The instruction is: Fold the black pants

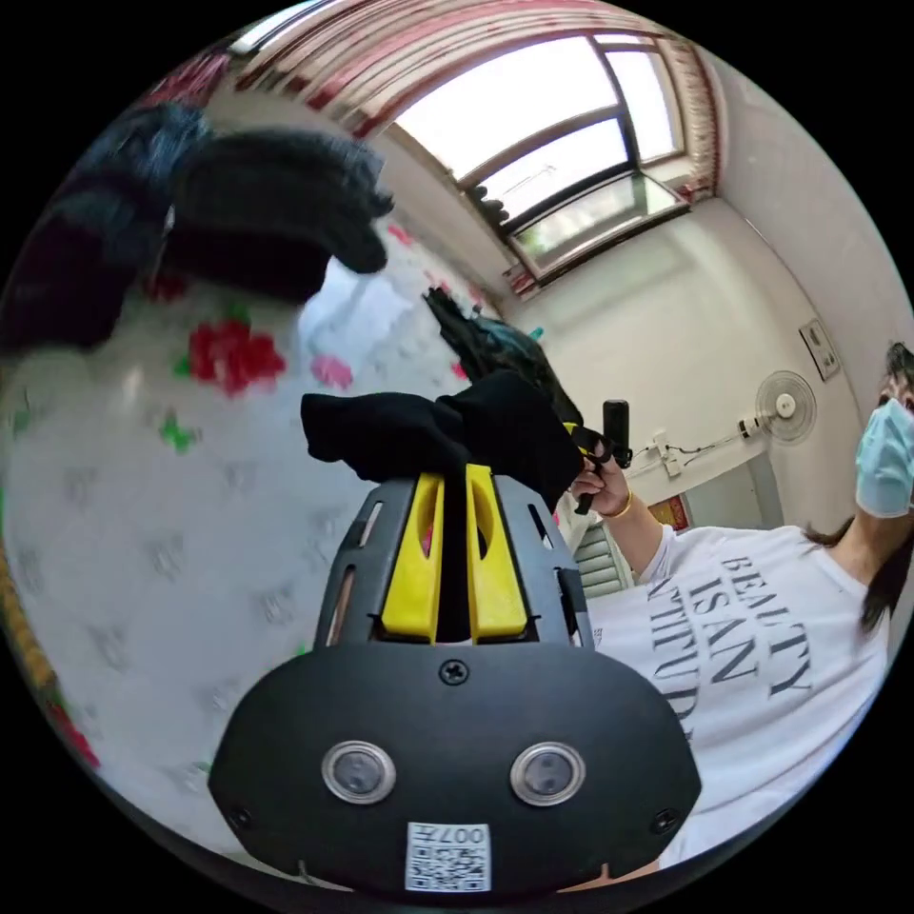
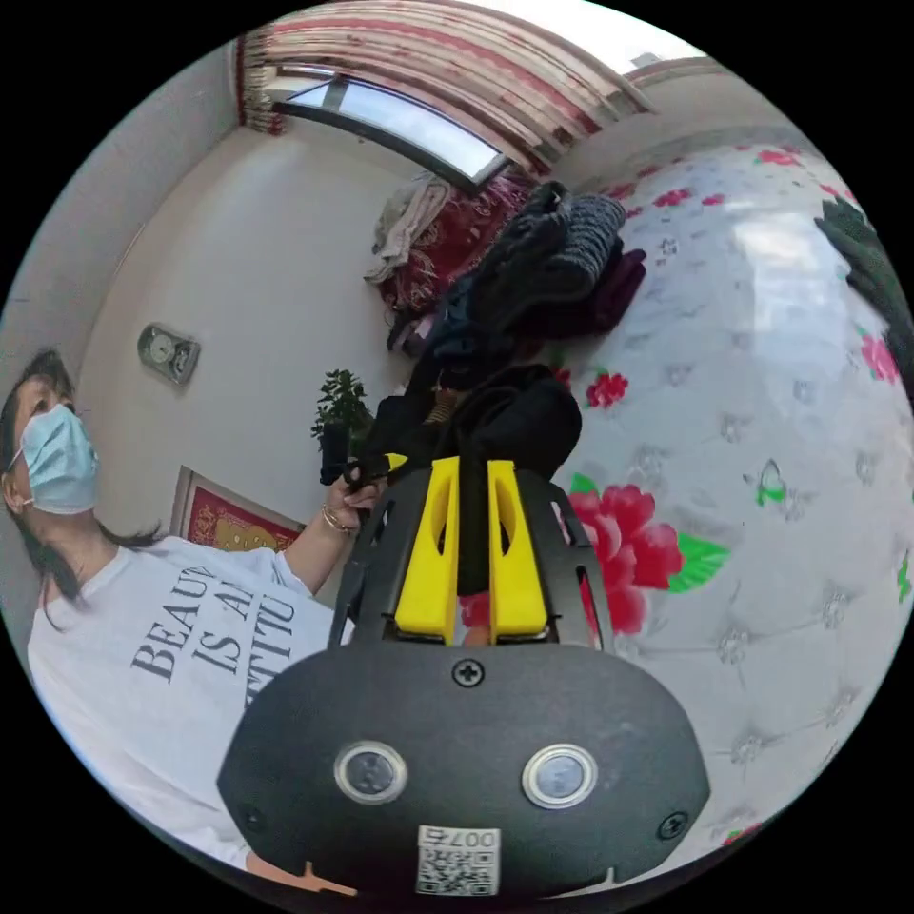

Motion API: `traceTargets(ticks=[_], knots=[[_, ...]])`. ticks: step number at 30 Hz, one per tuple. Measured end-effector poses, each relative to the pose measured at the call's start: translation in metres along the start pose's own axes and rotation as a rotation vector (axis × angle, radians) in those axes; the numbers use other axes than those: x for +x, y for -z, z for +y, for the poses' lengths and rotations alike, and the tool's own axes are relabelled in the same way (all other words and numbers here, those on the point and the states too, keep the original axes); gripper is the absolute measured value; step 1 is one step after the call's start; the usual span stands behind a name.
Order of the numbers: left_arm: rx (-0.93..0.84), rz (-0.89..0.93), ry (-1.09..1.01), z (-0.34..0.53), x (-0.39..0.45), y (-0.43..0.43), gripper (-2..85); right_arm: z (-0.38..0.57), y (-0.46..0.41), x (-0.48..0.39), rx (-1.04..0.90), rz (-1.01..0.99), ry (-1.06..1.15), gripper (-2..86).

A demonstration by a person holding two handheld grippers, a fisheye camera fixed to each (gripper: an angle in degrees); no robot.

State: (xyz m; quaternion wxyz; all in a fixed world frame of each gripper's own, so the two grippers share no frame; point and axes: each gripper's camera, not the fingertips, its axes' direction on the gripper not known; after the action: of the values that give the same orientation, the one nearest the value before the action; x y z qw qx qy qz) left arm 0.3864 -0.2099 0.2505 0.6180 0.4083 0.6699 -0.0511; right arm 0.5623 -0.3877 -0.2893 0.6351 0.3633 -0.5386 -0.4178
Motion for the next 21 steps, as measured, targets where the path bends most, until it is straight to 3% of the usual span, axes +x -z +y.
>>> traceTargets(ticks=[3,7,11,15,21], knots=[[0.095,-0.061,-0.082,-0.107,0.004,0.066,4.0,-0.122,0.015,-0.047,0.129,-0.018,0.124,5.9],[0.249,-0.206,-0.029,-0.24,-0.022,0.133,7.2,-0.286,0.001,-0.079,0.282,0.037,0.15,6.0],[0.296,-0.405,0.135,-0.266,-0.077,0.13,11.1,-0.353,-0.045,-0.049,0.279,0.166,0.097,5.8],[0.16,-0.573,0.161,-0.181,-0.127,0.041,11.5,-0.28,-0.092,0.038,0.191,0.178,0.034,5.8],[-0.187,-0.675,0.108,0.009,-0.117,-0.115,11.2,-0.066,-0.056,0.165,0.007,0.528,-0.14,6.3]])
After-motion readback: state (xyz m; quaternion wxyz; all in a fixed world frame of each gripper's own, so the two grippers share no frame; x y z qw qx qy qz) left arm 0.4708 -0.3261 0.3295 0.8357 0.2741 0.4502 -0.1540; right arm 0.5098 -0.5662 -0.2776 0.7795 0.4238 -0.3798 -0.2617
